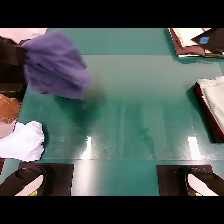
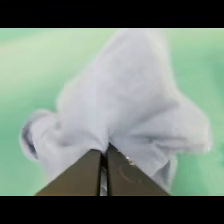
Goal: Fold the shirts.
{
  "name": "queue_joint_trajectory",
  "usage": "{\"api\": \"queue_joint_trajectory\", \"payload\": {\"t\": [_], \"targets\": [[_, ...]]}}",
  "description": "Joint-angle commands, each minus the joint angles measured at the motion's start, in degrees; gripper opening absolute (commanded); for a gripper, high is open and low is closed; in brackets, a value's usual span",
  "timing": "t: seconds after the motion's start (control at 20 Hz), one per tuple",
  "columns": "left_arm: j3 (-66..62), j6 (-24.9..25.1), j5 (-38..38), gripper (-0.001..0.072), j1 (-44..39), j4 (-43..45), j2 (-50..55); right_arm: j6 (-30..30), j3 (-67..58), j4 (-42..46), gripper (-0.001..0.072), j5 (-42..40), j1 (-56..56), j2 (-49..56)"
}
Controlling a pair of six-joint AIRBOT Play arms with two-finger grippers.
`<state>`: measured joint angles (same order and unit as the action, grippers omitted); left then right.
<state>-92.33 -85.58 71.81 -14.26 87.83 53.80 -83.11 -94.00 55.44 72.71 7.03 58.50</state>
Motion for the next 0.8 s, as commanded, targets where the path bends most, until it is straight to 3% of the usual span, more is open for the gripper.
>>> {"api": "queue_joint_trajectory", "payload": {"t": [0.0, 0.25, 0.3, 0.35, 0.4, 0.55, 0.75], "targets": [[-3.8, -0.4, -0.2, 0.002, -13.9, -0.5, 1.8, 0.0, 0.0, -0.5, 0.0016, -1.2, -6.1, -2.9], [-3.8, -0.9, -3.7, 0.0025, -30.6, -4.6, 17.9, 0.0, 0.0, -0.4, 0.0016, 0.9, -10.8, -4.8], [-3.8, -0.2, -5.8, 0.0177, -32.4, -5.5, 21.2, 0.0, 0.0, -0.4, 0.0016, 1.7, -10.8, -4.7], [-3.8, 0.5, -8.0, 0.047, -33.4, -6.1, 23.8, 0.0, 0.0, -0.4, 0.0016, 2.9, -10.7, -4.7], [-3.8, 0.4, -9.9, 0.0558, -33.2, -6.2, 25.8, 0.0, 0.0, -0.4, 0.0016, 3.7, -10.7, -4.7], [-3.8, -0.2, -10.6, 0.0543, -26.4, -5.6, 26.7, 0.0, 0.0, -0.4, 0.0016, 5.7, -10.7, -4.7], [-3.0, -3.0, -5.4, 0.0543, -10.0, -6.0, 27.3, 0.0, 0.1, -0.4, 0.0016, 7.5, -10.7, -4.7]]}}
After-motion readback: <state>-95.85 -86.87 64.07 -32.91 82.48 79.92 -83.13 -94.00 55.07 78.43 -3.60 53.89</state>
